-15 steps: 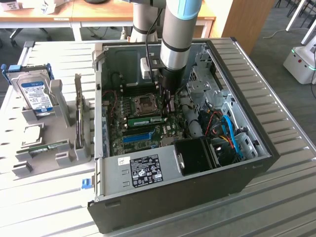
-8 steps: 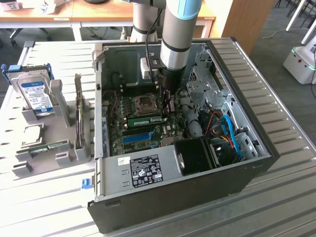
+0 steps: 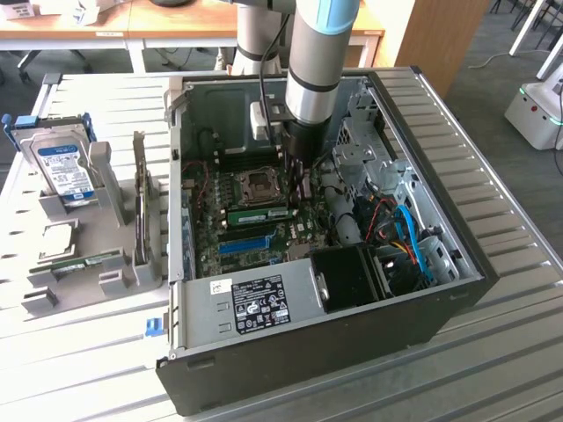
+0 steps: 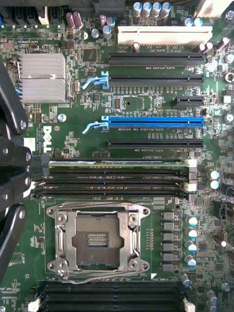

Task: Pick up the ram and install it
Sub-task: 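Press down the ram until it locks into place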

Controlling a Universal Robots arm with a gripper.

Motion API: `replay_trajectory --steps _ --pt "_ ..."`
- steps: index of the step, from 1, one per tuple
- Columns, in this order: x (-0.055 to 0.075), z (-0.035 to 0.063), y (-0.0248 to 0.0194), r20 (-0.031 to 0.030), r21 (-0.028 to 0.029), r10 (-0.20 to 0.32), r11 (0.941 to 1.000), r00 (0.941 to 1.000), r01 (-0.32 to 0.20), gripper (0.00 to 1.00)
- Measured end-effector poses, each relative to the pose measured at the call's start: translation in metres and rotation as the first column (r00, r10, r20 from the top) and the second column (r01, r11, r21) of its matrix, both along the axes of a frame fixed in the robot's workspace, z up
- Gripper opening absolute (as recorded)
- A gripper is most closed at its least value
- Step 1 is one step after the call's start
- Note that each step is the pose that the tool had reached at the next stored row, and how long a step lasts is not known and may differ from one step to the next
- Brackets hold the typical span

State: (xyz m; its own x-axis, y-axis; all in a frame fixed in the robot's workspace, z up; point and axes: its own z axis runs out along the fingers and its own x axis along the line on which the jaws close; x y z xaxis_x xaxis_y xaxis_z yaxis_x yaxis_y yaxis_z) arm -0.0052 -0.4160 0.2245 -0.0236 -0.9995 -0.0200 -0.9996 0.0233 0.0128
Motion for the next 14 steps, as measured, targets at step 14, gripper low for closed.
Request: replay_trajectory --steps 14 --pt "0.000 0.0220 -0.0001 -0.0006 -0.0008 0.000 1.0000 1.0000 0.000 0.11"
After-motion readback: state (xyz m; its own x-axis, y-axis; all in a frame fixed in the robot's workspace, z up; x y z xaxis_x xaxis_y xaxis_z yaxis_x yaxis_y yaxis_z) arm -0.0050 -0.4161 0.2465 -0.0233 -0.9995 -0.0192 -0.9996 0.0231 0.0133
